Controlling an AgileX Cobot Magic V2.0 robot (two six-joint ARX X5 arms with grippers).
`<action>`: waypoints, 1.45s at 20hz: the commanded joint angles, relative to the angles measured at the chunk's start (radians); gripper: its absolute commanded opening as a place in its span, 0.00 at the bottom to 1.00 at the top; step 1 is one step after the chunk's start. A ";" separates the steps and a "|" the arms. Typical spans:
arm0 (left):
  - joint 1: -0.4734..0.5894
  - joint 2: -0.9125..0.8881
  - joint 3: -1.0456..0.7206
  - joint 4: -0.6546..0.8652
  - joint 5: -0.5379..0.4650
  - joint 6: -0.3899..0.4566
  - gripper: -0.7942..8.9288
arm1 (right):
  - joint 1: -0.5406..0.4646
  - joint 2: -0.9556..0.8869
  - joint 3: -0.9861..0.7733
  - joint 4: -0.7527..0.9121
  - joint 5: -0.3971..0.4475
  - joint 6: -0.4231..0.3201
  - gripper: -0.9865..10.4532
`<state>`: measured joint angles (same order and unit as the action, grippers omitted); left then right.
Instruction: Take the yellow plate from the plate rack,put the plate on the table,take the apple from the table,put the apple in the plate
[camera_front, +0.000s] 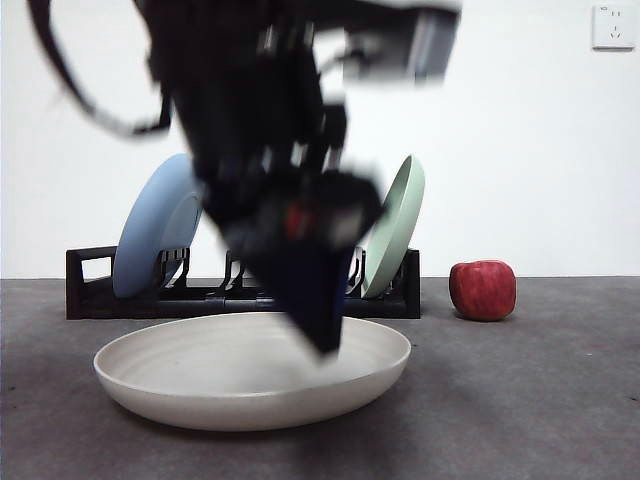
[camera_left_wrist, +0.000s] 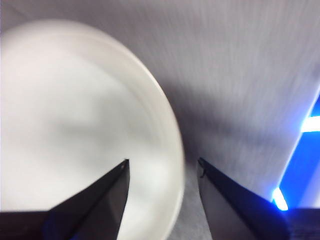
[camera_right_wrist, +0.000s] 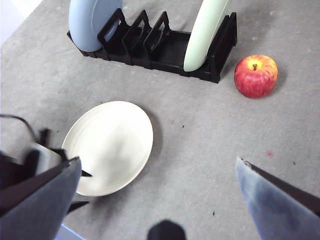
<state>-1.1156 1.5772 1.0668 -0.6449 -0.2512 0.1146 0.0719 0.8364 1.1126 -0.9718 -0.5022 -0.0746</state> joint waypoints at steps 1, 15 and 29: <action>-0.003 -0.082 0.069 -0.019 0.000 -0.054 0.32 | 0.001 0.006 0.005 0.020 -0.003 0.003 0.58; 0.004 -0.696 0.254 -0.224 0.198 -0.177 0.31 | 0.001 0.443 0.005 0.431 0.119 0.023 0.58; 0.004 -0.690 0.254 -0.333 0.211 -0.189 0.31 | 0.053 1.067 0.421 0.421 0.246 0.021 0.58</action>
<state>-1.1137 0.8883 1.3212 -0.9810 -0.0414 -0.0650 0.1268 1.8942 1.5364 -0.5461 -0.2604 -0.0601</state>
